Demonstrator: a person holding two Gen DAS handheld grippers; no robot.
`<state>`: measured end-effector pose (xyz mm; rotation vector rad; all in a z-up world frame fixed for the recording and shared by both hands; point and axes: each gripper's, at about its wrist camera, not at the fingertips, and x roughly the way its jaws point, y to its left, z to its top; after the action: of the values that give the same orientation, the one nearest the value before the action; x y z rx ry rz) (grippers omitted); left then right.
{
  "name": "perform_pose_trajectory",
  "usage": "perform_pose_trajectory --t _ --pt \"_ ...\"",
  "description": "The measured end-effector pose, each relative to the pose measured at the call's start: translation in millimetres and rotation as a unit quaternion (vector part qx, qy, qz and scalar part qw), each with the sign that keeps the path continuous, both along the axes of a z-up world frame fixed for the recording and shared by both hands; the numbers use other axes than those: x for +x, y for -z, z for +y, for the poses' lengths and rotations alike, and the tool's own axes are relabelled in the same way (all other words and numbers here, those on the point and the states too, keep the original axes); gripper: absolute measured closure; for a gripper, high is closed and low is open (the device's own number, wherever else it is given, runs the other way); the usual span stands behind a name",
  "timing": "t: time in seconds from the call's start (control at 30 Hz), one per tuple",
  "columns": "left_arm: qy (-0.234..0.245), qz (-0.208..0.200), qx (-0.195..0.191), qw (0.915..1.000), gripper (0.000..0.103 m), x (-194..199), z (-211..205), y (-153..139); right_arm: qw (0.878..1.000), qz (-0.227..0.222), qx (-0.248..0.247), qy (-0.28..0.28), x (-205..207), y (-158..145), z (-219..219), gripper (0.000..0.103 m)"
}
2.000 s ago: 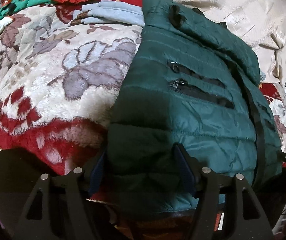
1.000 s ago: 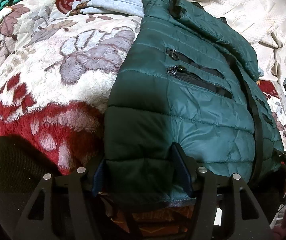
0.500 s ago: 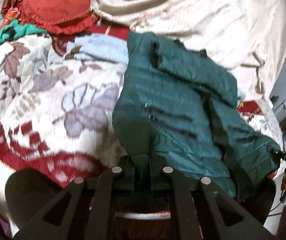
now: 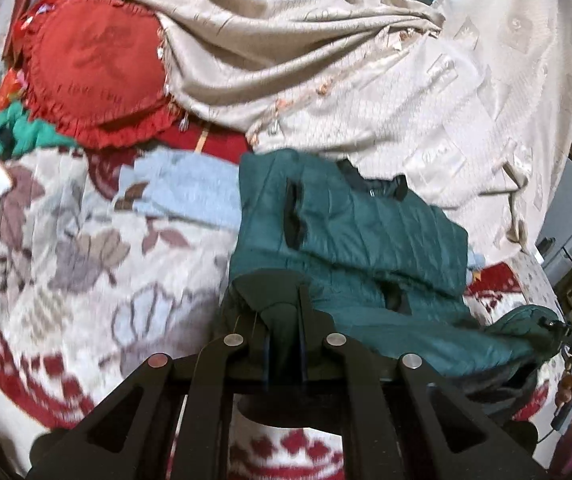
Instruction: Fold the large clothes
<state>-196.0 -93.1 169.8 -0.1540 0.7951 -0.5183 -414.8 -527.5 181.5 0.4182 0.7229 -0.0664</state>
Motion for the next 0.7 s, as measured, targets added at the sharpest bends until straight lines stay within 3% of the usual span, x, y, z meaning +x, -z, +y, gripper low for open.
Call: perform_pose_trajectory --t 0.3,0.7 --pt "-0.018 -0.047 0.035 0.9981 0.103 42.6 -40.2 -16.0 0.999 0.010 -0.026 0.029 55.6 -8.3 -23.1 0.085" --pt "-0.041 -0.054 0.049 0.9965 0.103 94.5 -64.9 -13.7 0.997 0.027 -0.034 0.058 110.5 -6.9 -51.5 0.085"
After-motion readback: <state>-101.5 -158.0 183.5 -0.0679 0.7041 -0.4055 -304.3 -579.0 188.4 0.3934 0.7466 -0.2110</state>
